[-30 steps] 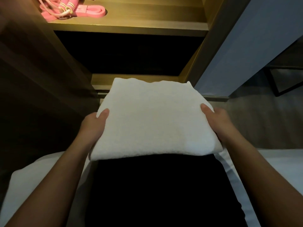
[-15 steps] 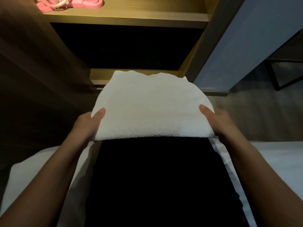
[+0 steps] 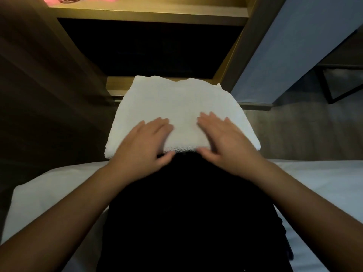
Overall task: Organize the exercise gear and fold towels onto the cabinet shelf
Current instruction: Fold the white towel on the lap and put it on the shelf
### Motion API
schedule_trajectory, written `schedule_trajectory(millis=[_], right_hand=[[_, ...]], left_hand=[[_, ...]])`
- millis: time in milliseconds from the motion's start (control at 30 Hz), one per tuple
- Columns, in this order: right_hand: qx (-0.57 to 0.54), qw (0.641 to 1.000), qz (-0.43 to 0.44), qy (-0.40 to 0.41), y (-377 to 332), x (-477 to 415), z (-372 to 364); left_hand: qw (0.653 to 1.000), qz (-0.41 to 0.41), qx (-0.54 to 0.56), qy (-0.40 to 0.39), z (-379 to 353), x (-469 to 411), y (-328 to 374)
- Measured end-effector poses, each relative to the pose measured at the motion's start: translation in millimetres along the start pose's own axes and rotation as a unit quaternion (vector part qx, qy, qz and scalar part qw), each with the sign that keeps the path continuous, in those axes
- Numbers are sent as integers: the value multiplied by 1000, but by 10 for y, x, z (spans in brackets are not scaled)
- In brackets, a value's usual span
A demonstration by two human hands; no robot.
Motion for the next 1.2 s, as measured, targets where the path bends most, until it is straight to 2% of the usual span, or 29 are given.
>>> schedule_trajectory(millis=[67, 133, 200, 333, 400, 500, 567, 700, 833, 1200], right_hand=[[65, 997, 31, -41, -140, -58, -155], [122, 991, 26, -49, -146, -104, -245], [119, 993, 3, -22, -105, -135, -214], [118, 993, -8, 1, -52, -186, -88], [131, 991, -13, -2, -40, -227, -33], [130, 992, -8, -6, -74, -263, -52], [107, 994, -8, -9, -64, -234, -103], [64, 998, -19, 18, 129, -52, -130], [20, 999, -16, 35, 179, 69, -98], [17, 998, -51, 22, 485, 218, -72]], left_hand=[[996, 2, -76, -43, -193, -91, 72], [994, 1, -108, -28, -181, -148, 119], [996, -23, -86, 0, -89, -193, 192], [993, -2, -110, -52, -90, -236, 128], [993, -13, -113, -27, -35, -238, 197], [993, -31, -113, 32, -13, -203, 400], [992, -23, -120, 35, -75, -214, 414], [992, -75, -67, 73, -2, -84, 331], [988, -87, -77, 99, 20, 40, 199], [992, -51, -36, 112, 167, 281, -177]])
Point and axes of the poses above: each hand's wrist, its own x-axis away from the middle knuckle, its own z-axis out of the back of the hand, y = z × x, the point moved 10 cm from there along -x, towards the middle knuckle, and after that the axes turned 13 degrees about x, right-handed, at the moved point
